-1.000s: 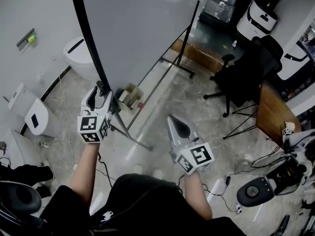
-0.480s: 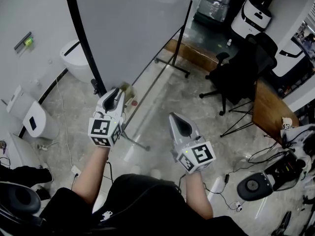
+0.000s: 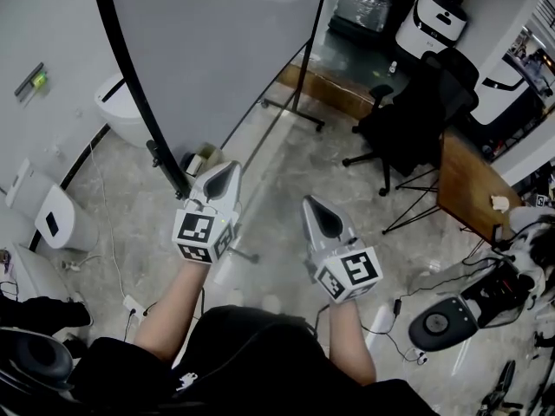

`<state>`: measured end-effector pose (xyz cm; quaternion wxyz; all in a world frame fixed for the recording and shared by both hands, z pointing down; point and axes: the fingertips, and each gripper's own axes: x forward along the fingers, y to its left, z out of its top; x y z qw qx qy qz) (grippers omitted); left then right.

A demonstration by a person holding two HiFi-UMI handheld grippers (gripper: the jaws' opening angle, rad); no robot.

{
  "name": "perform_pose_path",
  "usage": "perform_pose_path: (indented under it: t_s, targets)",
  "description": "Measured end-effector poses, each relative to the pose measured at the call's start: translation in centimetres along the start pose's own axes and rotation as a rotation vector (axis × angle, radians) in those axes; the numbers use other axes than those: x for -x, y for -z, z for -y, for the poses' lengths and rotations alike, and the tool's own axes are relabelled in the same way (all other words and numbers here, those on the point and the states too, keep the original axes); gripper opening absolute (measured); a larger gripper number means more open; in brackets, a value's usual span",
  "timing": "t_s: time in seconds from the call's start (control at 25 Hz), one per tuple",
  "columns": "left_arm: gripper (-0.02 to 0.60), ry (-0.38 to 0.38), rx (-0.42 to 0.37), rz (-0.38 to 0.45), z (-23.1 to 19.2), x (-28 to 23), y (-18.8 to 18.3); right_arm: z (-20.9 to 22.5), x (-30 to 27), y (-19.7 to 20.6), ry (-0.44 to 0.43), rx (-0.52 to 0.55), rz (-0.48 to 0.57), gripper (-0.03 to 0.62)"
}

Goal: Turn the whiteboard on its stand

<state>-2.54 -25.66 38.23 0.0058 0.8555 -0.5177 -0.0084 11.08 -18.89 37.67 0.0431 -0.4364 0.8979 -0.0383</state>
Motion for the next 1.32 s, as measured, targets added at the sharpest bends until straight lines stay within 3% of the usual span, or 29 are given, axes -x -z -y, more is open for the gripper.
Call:
perform_pose_path:
  t_s: [0.48, 1.32]
  targets:
    - [0.003, 0.084, 0.017, -0.030, 3.0, -0.5, 1.9, 1.2, -0.3, 0.7, 0.047, 0.006, -0.011, 0.008]
    - [0.003, 0.080, 0.017, -0.033, 0.1, -1.6, 1.8, 1.6, -3.5, 0.9, 0.051, 0.012, -0.006, 0.008]
